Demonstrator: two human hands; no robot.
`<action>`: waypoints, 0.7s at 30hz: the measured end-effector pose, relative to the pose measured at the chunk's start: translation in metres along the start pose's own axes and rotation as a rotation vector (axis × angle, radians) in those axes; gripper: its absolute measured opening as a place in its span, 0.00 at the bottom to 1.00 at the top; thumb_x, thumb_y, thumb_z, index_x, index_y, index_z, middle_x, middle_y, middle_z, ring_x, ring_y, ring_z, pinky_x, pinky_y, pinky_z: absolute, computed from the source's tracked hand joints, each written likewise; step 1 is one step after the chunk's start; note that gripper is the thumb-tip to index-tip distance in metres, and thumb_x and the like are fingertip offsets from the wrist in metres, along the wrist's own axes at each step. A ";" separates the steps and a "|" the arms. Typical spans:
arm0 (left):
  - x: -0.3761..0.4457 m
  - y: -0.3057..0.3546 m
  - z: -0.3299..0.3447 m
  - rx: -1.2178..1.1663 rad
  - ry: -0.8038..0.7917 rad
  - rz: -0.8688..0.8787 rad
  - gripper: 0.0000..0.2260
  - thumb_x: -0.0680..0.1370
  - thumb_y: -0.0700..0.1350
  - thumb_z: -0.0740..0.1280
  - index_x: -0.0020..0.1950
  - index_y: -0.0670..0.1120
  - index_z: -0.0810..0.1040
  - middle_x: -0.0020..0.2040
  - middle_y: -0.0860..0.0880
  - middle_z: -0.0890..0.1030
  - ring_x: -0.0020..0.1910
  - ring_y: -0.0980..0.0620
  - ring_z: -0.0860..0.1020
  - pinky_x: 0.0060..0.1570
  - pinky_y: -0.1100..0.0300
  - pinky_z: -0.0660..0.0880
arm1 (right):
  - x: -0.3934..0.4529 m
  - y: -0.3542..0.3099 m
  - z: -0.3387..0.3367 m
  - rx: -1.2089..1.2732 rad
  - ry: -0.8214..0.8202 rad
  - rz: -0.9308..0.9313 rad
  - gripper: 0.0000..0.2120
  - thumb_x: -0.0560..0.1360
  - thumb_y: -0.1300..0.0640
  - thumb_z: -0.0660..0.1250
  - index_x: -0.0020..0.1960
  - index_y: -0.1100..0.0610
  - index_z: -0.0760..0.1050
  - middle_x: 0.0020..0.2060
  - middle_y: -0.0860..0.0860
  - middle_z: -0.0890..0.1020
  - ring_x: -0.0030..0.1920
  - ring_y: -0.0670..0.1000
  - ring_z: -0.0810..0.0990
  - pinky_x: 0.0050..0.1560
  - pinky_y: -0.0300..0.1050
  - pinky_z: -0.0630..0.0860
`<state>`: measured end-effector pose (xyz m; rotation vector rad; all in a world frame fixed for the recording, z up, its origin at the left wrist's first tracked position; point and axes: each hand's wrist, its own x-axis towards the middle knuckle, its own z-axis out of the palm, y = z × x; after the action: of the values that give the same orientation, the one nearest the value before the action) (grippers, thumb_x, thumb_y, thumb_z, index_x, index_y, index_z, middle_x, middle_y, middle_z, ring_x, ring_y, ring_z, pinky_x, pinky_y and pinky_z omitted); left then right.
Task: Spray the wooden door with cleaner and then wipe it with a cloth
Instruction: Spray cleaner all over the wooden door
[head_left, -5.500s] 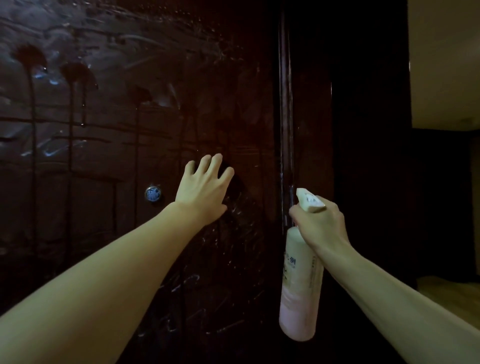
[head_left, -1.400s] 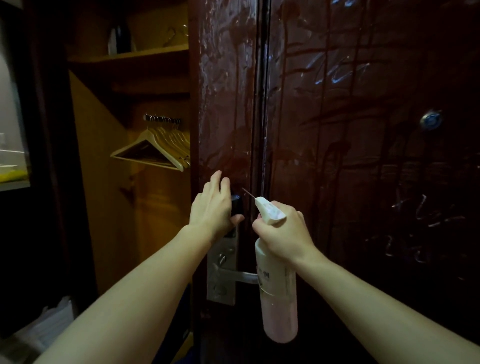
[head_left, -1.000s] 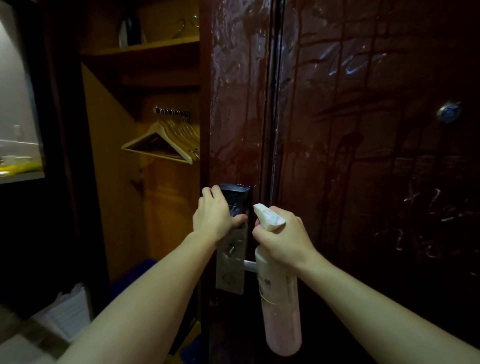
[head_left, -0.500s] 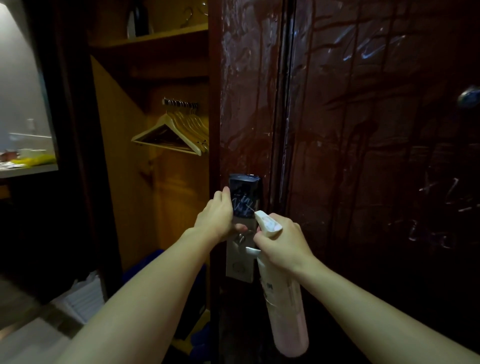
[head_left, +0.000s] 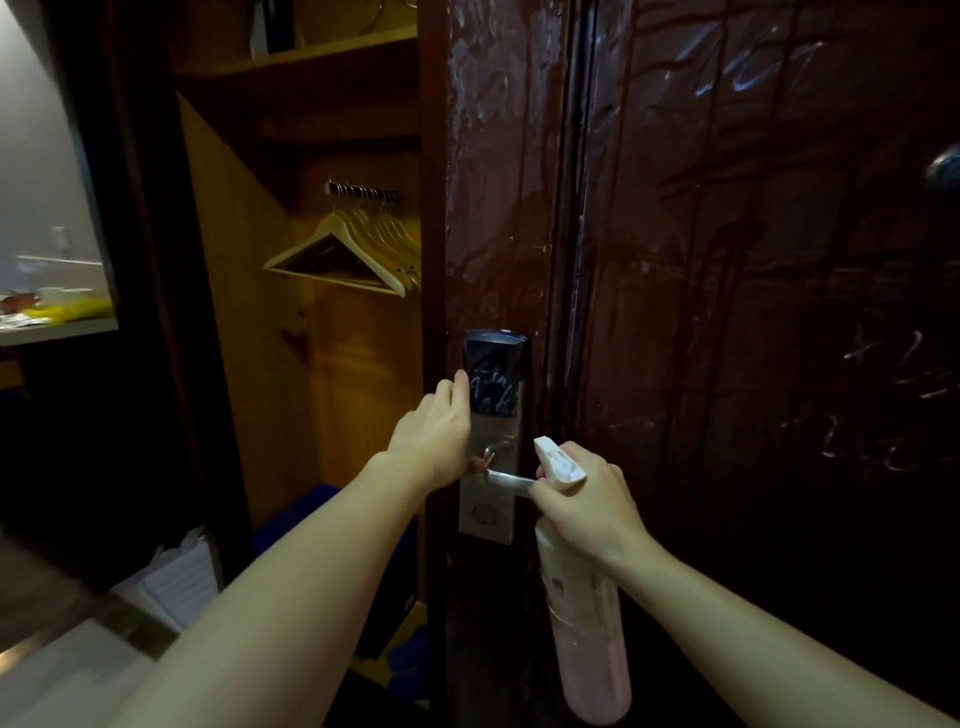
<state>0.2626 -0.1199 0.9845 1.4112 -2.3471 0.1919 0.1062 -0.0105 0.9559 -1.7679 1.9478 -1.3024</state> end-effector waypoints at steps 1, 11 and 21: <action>-0.001 0.001 0.000 0.015 -0.002 0.005 0.52 0.71 0.56 0.75 0.78 0.42 0.41 0.71 0.43 0.62 0.67 0.45 0.68 0.58 0.52 0.74 | -0.001 0.002 0.000 -0.025 -0.004 0.011 0.08 0.65 0.48 0.63 0.39 0.52 0.73 0.34 0.47 0.79 0.39 0.51 0.79 0.42 0.53 0.78; -0.006 0.009 0.006 0.082 0.061 0.040 0.52 0.71 0.58 0.74 0.79 0.43 0.40 0.72 0.42 0.60 0.66 0.44 0.68 0.57 0.51 0.76 | -0.013 0.013 -0.002 -0.010 0.079 0.043 0.02 0.71 0.54 0.65 0.41 0.51 0.73 0.36 0.46 0.79 0.39 0.49 0.78 0.42 0.54 0.78; -0.018 0.023 0.018 0.032 0.059 -0.037 0.52 0.71 0.62 0.72 0.79 0.45 0.40 0.78 0.41 0.51 0.73 0.42 0.62 0.63 0.47 0.72 | -0.033 0.029 0.006 -0.072 0.125 0.131 0.03 0.72 0.53 0.65 0.43 0.51 0.74 0.37 0.46 0.80 0.42 0.52 0.79 0.45 0.49 0.75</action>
<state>0.2450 -0.0999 0.9625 1.4427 -2.2780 0.2589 0.0987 0.0130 0.9189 -1.5936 2.1630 -1.3437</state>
